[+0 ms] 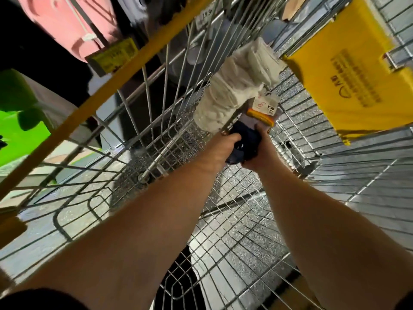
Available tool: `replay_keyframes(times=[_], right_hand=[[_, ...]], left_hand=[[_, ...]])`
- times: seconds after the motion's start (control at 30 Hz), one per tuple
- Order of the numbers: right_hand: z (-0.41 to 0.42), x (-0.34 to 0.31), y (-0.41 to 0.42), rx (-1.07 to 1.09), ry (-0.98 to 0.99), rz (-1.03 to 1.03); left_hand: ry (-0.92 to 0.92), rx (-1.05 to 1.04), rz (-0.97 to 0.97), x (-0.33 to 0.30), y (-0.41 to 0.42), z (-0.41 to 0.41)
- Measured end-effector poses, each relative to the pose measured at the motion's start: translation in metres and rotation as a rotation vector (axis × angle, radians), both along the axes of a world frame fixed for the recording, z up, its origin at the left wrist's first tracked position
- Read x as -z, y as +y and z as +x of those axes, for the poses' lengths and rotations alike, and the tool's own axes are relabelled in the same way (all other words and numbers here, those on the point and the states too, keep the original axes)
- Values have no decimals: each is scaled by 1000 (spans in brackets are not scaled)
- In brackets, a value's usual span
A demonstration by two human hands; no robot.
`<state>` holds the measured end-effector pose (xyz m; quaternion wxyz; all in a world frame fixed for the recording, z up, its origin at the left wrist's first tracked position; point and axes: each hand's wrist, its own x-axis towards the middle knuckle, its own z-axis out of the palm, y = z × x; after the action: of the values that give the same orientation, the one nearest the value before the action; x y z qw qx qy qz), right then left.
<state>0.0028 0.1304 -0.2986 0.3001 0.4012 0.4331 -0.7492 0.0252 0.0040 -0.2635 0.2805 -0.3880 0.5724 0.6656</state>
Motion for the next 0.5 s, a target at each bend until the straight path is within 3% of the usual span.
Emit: replay_keyframes(times=[0.07, 0.27, 0.5], right_hand=[[9, -14, -5, -56, 23, 192], [43, -34, -1, 43, 0, 58], [89, -105, -1, 34, 52, 25]], left_hand=[[-33, 36, 33, -10, 2, 7], [-34, 116, -34, -44, 4, 38], [-5, 168, -109, -115, -3, 80]])
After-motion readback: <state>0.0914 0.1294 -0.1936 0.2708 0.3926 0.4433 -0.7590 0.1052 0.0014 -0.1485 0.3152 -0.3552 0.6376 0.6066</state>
